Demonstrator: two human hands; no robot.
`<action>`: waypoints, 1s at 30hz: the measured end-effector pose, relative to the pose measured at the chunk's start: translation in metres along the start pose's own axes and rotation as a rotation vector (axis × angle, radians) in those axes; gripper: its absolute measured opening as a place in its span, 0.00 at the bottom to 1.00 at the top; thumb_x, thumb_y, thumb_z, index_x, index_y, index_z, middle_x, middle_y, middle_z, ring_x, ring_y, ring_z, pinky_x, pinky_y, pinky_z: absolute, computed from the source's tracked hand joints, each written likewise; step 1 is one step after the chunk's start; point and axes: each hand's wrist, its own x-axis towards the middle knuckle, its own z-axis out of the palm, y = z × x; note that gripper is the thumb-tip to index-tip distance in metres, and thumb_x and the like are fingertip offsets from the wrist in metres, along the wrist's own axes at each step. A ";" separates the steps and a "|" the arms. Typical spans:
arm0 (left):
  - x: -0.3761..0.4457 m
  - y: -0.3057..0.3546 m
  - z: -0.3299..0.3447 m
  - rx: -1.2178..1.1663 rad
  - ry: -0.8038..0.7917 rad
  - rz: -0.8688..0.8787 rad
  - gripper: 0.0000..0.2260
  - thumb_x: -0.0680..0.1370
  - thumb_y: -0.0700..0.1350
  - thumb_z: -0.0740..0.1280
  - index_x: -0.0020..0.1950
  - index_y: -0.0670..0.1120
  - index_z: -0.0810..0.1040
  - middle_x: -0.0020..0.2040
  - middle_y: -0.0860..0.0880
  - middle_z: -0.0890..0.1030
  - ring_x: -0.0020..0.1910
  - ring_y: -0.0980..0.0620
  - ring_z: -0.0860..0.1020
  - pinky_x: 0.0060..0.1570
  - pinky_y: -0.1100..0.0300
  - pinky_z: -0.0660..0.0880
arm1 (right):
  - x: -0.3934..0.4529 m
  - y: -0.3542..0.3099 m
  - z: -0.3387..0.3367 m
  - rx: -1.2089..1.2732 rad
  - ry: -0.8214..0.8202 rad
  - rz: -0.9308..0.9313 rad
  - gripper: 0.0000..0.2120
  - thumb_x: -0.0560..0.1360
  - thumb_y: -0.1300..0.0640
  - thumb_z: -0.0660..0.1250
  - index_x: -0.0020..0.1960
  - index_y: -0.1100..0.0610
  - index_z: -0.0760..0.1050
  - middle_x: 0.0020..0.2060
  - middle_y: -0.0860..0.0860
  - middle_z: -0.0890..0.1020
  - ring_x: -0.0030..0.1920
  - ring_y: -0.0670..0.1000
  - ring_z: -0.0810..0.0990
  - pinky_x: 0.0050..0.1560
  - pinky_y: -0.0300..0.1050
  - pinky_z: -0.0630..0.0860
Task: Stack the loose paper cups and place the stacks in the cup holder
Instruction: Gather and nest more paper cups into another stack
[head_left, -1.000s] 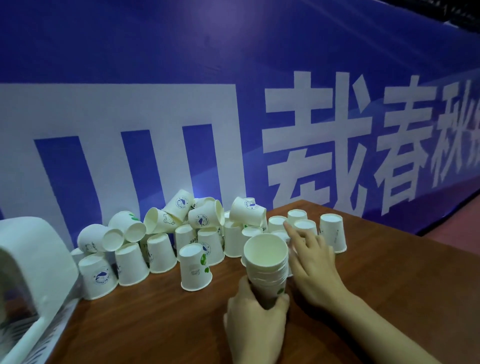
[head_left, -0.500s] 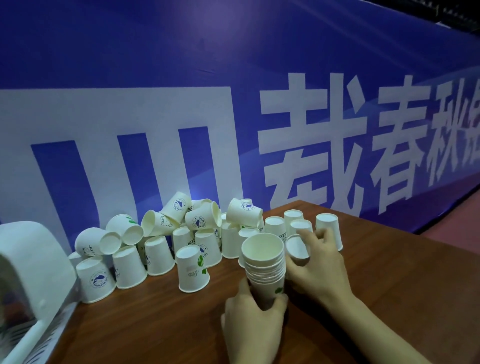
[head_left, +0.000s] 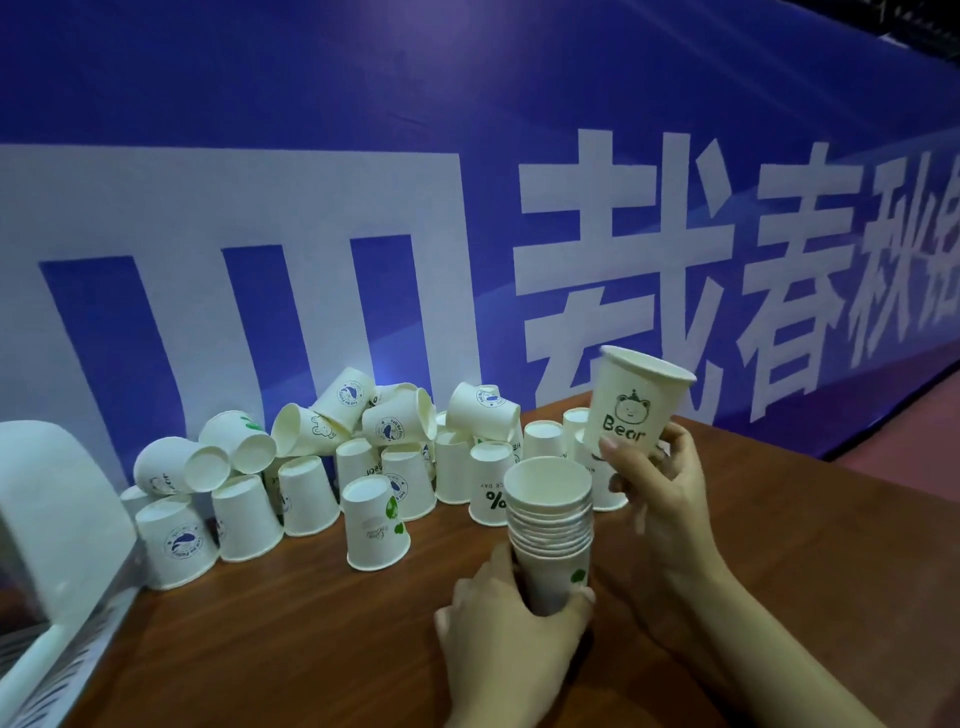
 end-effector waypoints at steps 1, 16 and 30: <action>0.000 0.000 0.001 0.009 0.002 0.006 0.28 0.65 0.75 0.63 0.58 0.60 0.72 0.55 0.62 0.80 0.64 0.54 0.74 0.61 0.53 0.65 | -0.002 -0.001 0.001 -0.021 -0.036 -0.008 0.27 0.66 0.53 0.75 0.62 0.52 0.72 0.51 0.50 0.87 0.47 0.47 0.86 0.40 0.37 0.79; -0.001 0.000 0.000 0.042 -0.033 -0.003 0.31 0.60 0.73 0.55 0.58 0.59 0.72 0.52 0.59 0.80 0.61 0.52 0.74 0.61 0.51 0.67 | -0.024 0.003 0.020 -0.244 -0.334 -0.020 0.33 0.65 0.39 0.75 0.68 0.44 0.72 0.55 0.34 0.83 0.57 0.39 0.82 0.51 0.34 0.78; -0.005 0.002 0.001 0.026 0.001 0.004 0.25 0.69 0.71 0.63 0.59 0.58 0.72 0.56 0.58 0.81 0.63 0.50 0.75 0.60 0.51 0.67 | -0.023 0.017 0.018 -0.504 -0.196 -0.219 0.18 0.80 0.38 0.57 0.59 0.43 0.81 0.54 0.42 0.81 0.62 0.49 0.76 0.64 0.57 0.73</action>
